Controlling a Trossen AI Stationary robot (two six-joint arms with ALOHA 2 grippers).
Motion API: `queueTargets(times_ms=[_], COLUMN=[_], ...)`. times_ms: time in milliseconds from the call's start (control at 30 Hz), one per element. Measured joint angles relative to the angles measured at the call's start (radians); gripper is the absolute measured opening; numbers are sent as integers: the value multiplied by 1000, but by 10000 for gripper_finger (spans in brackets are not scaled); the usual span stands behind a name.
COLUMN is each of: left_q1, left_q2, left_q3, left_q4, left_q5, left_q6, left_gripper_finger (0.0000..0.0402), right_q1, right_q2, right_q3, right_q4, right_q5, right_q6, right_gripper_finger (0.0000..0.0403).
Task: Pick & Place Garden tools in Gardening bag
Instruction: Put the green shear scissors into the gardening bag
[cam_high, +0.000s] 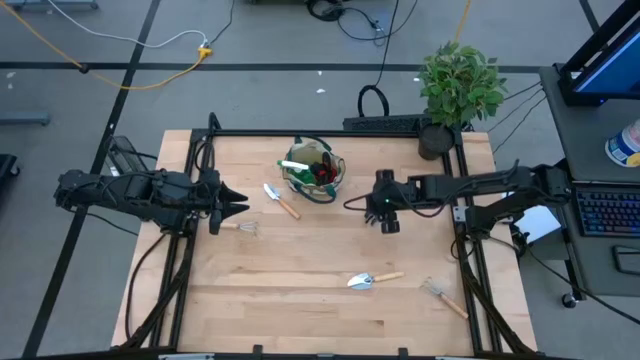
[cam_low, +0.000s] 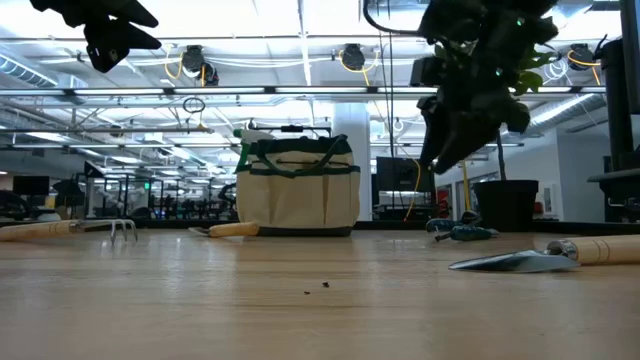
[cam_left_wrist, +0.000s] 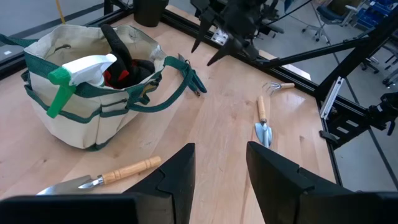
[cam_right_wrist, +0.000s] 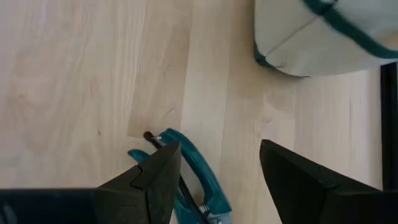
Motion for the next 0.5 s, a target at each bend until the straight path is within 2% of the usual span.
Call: queueTargets(times_ms=[500], left_q1=[0], left_q2=[0], left_q3=[0], left_q4=[2], left_q5=[-1], left_q6=[-8], left_gripper_finger=[150], right_q1=[-67], right_q2=[100], right_q3=[-30], right_q4=[34], right_q5=[-11], right_q6=[-58], right_gripper_finger=[212])
